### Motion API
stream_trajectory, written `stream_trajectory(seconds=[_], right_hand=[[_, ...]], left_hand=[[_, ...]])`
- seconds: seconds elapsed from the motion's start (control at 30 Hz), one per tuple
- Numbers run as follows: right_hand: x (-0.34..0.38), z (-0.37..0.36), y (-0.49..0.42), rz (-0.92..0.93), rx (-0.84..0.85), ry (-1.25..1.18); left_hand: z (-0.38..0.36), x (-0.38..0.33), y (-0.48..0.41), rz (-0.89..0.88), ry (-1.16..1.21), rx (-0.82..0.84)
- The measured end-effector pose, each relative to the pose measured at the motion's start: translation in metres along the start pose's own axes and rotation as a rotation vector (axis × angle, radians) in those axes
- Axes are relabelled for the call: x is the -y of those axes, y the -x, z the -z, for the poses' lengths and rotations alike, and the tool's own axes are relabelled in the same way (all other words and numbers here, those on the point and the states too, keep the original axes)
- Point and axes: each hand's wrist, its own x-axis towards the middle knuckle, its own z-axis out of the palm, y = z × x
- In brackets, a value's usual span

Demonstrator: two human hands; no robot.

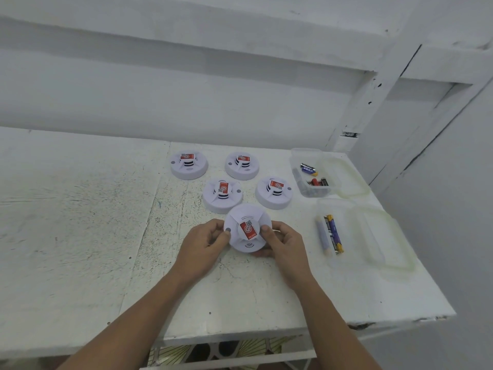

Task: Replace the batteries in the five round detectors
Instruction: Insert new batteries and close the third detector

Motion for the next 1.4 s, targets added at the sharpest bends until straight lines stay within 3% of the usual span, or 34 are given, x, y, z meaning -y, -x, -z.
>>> stream_trajectory(seconds=[1.4], right_hand=[[-0.004,0.0,0.0018,0.041,0.003,0.035]], left_hand=[[0.0003,-0.0059,0.0036,0.019,0.022,-0.003]])
